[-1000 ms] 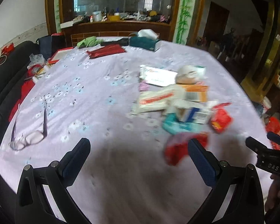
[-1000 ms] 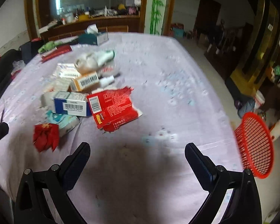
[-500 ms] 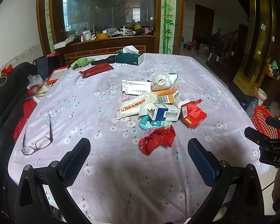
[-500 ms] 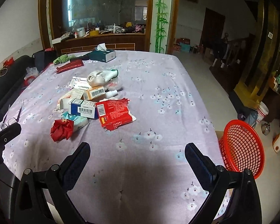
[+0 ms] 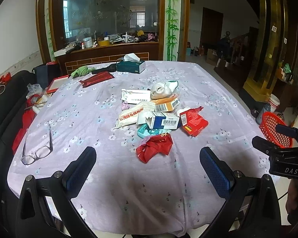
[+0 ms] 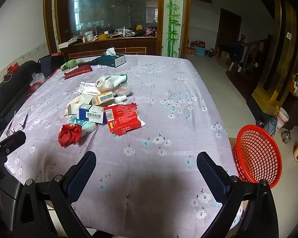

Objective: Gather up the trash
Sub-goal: 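Move both tools toward the pile of trash on the table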

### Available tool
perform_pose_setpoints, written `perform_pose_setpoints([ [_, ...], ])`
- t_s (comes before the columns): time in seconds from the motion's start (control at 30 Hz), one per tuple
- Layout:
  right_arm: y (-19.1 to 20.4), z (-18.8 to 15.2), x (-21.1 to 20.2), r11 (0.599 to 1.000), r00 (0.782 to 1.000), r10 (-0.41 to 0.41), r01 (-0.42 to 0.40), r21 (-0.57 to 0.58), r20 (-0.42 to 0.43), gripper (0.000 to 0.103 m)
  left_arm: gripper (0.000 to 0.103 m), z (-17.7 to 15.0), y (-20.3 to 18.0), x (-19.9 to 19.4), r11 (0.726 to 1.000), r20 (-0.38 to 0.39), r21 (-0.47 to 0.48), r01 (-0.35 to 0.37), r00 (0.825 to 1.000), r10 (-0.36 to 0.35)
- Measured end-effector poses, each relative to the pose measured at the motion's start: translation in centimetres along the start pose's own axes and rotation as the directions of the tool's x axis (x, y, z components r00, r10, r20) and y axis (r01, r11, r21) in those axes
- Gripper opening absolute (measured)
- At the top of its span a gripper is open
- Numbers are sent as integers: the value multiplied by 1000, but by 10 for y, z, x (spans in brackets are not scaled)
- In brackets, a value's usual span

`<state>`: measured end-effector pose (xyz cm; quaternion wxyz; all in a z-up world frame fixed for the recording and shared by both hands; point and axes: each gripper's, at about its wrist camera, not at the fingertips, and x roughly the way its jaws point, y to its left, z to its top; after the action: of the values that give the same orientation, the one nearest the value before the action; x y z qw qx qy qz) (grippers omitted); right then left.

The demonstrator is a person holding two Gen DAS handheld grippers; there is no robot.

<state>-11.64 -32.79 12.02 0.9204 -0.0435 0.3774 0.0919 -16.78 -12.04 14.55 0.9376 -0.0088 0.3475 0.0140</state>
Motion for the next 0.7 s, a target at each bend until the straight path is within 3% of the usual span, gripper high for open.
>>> perform_pose_setpoints([
  [0.7,-12,-3,-11,1000,1000,21,-21,-17,14,102,103,-3,-20,-8,1000,16,0,9,1000,-9],
])
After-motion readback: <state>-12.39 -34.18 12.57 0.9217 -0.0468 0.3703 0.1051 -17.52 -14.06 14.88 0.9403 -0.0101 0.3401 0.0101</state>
